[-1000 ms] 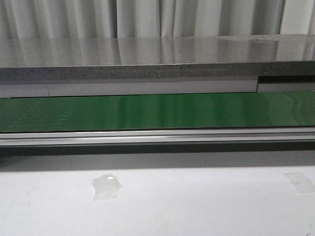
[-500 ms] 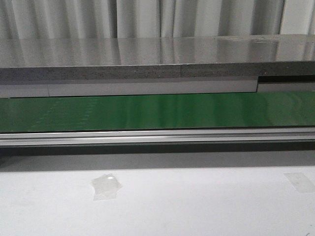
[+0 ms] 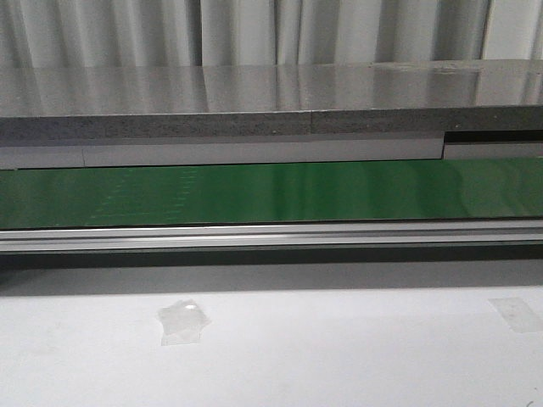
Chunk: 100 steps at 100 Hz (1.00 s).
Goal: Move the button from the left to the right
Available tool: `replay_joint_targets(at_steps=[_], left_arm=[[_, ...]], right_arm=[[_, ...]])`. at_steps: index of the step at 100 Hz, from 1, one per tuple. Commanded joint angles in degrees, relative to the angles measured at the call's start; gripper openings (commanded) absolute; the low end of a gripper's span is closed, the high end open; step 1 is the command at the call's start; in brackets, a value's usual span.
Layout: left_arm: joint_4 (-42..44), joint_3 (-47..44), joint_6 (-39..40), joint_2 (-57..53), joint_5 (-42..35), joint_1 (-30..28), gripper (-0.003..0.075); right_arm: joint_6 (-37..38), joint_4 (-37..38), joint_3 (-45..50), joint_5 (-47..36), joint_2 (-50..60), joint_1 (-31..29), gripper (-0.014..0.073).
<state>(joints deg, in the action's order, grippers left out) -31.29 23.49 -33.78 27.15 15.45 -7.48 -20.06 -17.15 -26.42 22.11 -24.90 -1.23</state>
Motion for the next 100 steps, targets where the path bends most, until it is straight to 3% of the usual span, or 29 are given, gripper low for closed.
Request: replay_joint_targets(at_steps=[1, 10, 37, 100], left_arm=[[-1.13, 1.58, 0.06, 0.15, -3.99, 0.34, -0.0020], [-1.13, 1.58, 0.06, 0.15, -3.99, 0.34, -0.0020], [-1.13, 1.58, 0.06, 0.15, -3.99, 0.34, -0.0020], [-1.13, 1.58, 0.06, 0.15, -3.99, 0.34, -0.0020]], right_arm=[[-0.64, -1.51, -0.77, -2.62, 2.16, 0.02, 0.0409], [-0.64, -1.61, -0.72, -2.13, 3.43, 0.02, 0.0321], [-0.64, -1.61, -0.72, -2.31, 3.53, 0.02, -0.0108], [-0.64, -1.71, -0.72, -2.33, 3.53, 0.02, -0.0101]])
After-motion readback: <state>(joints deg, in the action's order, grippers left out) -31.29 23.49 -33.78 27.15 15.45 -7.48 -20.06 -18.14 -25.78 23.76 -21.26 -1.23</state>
